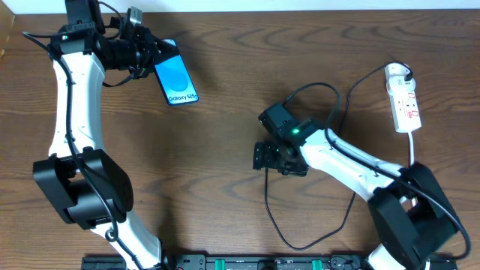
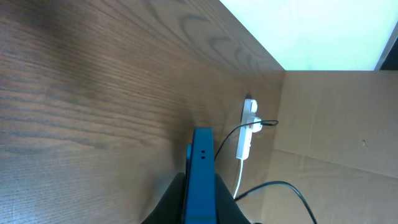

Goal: Plug charger to phone and switch on socket
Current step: 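Lower the right gripper to the black cable's plug end, then grasp the black cable plug with the right gripper and lift it, then carry the plug with the right gripper toward the phone's bottom port, then push the plug into the phone's bottom port with the right gripper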

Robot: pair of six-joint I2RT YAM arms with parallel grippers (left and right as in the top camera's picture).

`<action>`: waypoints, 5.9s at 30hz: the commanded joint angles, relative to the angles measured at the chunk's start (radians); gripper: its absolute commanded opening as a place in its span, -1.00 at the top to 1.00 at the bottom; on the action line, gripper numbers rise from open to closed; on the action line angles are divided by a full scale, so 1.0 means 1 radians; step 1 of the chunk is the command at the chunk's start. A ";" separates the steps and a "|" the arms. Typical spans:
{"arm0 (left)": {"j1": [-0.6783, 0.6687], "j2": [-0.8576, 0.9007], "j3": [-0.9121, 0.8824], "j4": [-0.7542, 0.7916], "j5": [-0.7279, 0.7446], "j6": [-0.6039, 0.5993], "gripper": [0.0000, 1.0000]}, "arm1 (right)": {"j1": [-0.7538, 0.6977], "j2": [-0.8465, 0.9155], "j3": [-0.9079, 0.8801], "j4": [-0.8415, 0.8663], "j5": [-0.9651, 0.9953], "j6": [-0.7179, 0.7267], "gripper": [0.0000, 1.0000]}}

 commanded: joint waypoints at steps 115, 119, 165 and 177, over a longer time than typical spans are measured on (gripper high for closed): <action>-0.076 0.003 0.011 1.033 0.351 -0.802 0.85 | -0.250 0.116 0.208 1.454 -1.162 0.484 0.98; -0.087 0.003 0.011 1.039 0.350 -0.805 0.85 | -0.250 0.116 0.208 1.599 -1.124 0.589 0.98; -0.192 0.003 0.011 1.103 0.332 -0.816 0.85 | -0.246 0.116 0.208 1.777 -1.052 0.673 0.98; -0.193 0.003 0.011 1.107 0.355 -0.816 0.85 | -0.270 0.116 0.208 1.777 -1.038 0.674 0.98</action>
